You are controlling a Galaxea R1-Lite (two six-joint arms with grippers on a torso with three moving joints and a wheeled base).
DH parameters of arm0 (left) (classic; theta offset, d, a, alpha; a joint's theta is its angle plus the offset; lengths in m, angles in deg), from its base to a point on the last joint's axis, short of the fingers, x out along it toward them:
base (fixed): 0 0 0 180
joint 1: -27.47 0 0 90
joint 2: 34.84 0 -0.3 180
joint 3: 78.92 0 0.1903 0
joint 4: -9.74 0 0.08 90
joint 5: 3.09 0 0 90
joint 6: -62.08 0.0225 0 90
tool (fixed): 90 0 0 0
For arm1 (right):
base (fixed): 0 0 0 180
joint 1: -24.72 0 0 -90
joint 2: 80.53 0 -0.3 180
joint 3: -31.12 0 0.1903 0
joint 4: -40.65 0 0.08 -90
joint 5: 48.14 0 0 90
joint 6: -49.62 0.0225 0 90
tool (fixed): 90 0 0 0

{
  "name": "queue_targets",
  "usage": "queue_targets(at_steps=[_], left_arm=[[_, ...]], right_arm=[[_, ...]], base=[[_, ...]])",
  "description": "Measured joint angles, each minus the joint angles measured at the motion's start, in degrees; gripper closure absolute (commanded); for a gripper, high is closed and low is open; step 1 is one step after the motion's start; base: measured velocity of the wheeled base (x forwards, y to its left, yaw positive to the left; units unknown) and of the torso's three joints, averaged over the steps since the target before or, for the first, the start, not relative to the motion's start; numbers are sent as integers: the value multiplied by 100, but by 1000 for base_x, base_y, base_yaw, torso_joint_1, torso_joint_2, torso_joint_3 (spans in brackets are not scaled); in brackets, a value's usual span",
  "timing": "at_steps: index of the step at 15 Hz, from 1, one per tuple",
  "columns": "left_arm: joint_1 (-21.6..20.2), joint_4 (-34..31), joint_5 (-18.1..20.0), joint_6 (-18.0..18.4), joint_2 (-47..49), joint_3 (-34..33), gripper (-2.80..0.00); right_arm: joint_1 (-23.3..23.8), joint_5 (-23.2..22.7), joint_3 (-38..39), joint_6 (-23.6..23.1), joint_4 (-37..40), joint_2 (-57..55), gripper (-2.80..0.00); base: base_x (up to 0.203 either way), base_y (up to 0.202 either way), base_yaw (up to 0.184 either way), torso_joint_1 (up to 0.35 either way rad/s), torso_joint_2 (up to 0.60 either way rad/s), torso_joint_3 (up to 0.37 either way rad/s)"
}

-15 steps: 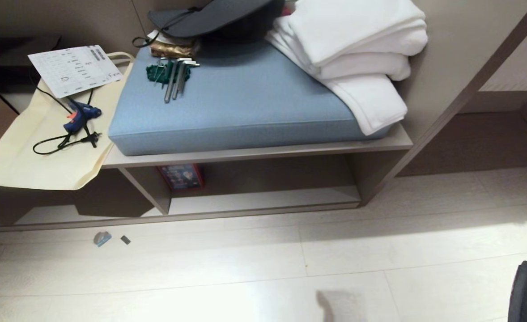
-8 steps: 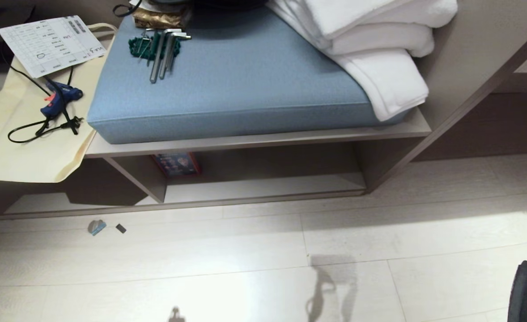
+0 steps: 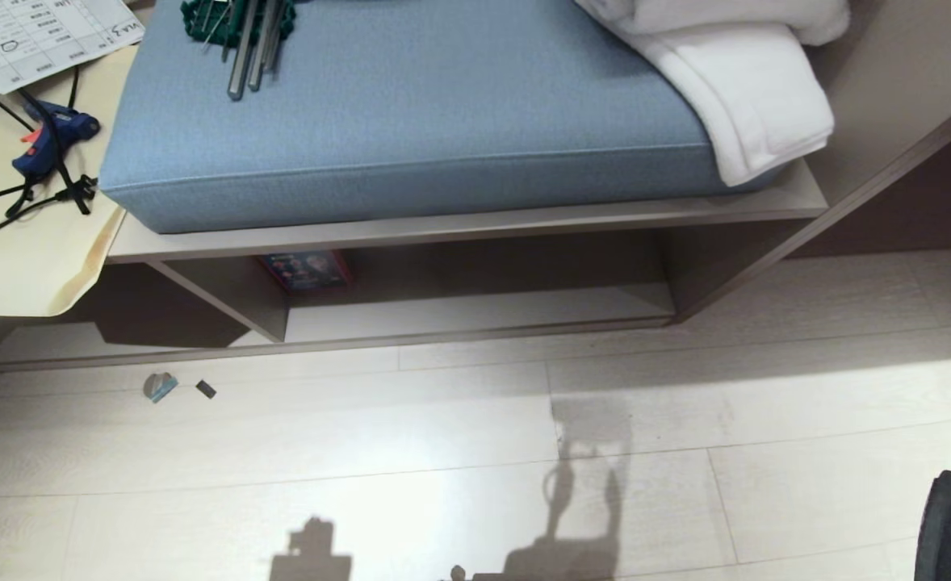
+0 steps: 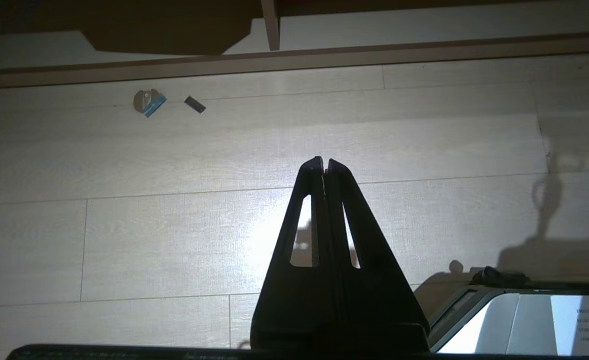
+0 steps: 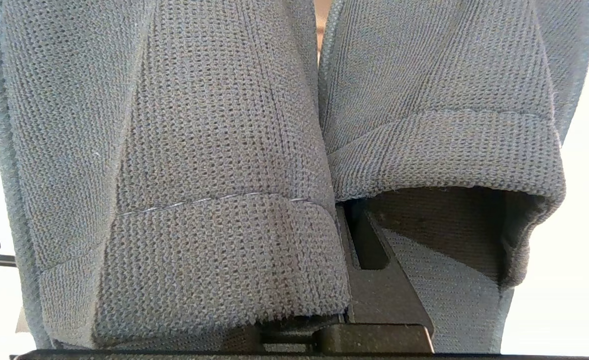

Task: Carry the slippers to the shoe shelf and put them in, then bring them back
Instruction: Place the slippers into the shoe cabinet

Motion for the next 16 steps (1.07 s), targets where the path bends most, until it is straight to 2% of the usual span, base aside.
queue_targets(at_steps=[16], left_arm=[[0, 2, 1, 2, -2, 0, 0]], right_arm=[[0, 5, 0, 16, -6, -2, 0]], base=[[0, 0, 0, 1, 3, -196]])
